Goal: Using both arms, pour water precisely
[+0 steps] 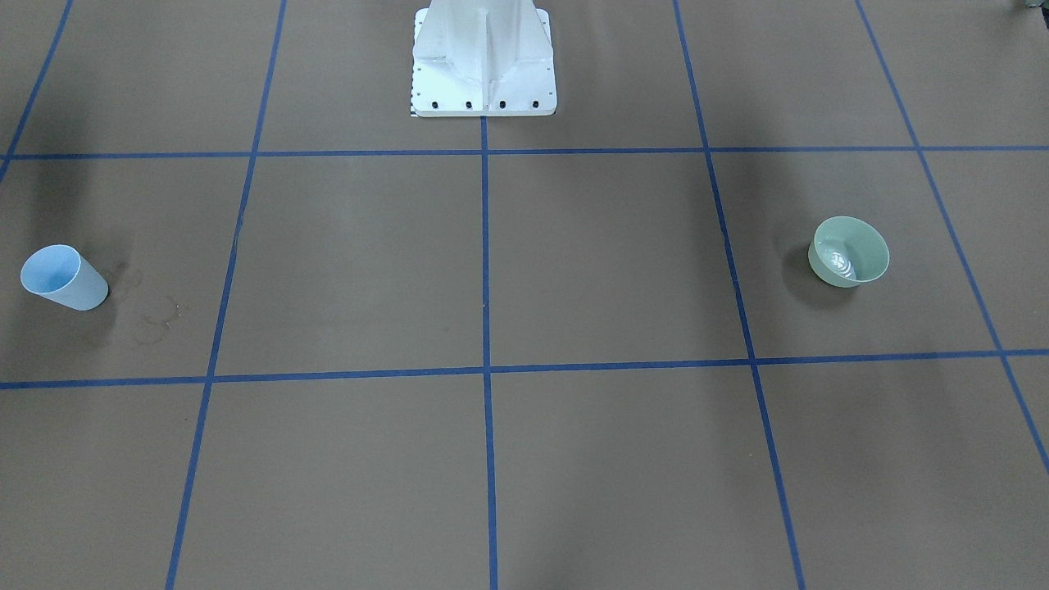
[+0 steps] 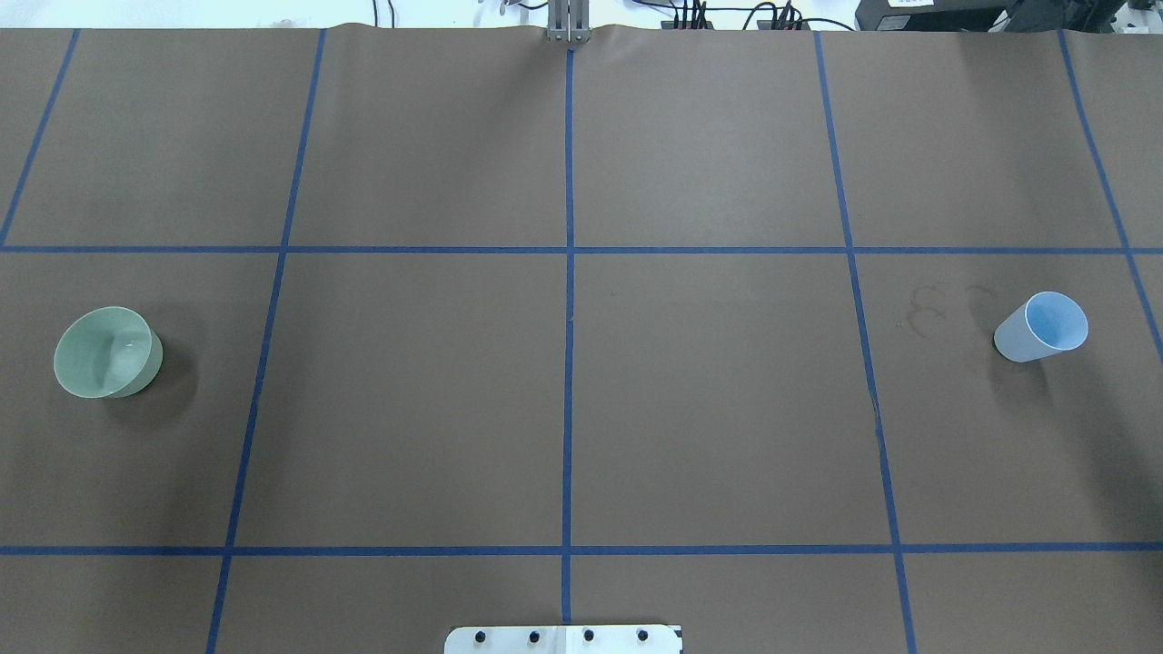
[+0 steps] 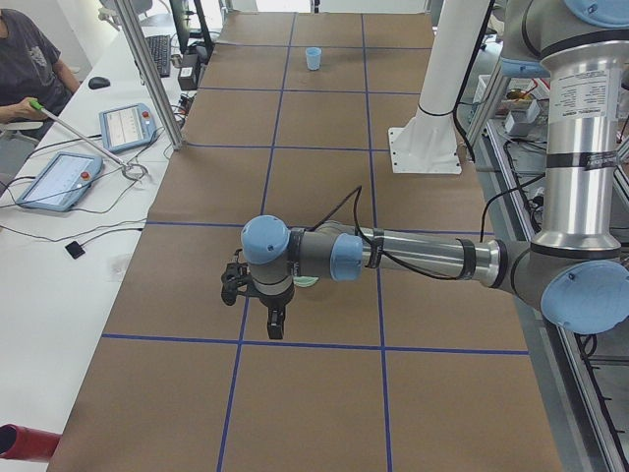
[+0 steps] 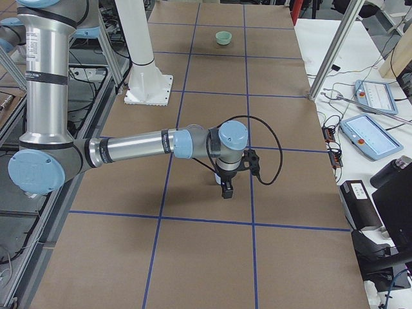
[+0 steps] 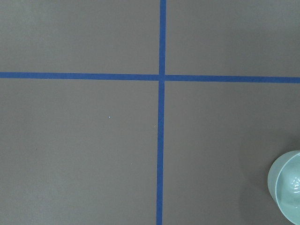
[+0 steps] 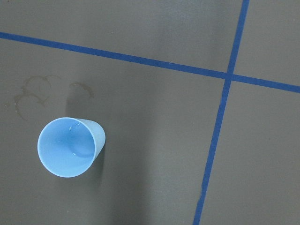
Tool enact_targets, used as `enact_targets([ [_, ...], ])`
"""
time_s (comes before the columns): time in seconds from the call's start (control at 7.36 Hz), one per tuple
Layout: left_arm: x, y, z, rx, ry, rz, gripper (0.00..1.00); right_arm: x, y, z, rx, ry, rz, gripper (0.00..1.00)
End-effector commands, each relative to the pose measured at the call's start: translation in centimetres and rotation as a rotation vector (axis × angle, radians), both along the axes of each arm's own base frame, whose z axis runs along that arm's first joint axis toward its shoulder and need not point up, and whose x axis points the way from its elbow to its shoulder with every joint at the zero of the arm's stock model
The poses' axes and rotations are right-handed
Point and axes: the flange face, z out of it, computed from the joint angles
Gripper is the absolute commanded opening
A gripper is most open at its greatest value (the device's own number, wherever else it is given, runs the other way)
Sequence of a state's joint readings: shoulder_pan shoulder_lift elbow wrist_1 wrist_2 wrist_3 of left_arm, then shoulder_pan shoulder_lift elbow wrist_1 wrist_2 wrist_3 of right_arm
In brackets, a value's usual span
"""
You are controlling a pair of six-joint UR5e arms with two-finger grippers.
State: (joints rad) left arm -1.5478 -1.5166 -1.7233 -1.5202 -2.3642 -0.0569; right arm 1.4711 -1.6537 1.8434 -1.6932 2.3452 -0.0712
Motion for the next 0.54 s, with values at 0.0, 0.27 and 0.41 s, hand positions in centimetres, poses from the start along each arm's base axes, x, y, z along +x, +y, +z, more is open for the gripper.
enact_targets([
  [0.0,-0.02,0.31,-0.27,0.027,-0.002,0.007,1.0,0.12,0.38,0.4,-0.009,0.002,0.002,1.0],
  [0.27,0.05,0.35,-0.44,0.035,0.008,0.001,1.0,0.1,0.38,0.3,-0.008,-0.001,0.002,1.0],
  [0.41,0.09,0.34,-0.34,0.033,0.004,0.001,1.0,0.14,0.52,0.47,-0.014,-0.007,0.004,1.0],
])
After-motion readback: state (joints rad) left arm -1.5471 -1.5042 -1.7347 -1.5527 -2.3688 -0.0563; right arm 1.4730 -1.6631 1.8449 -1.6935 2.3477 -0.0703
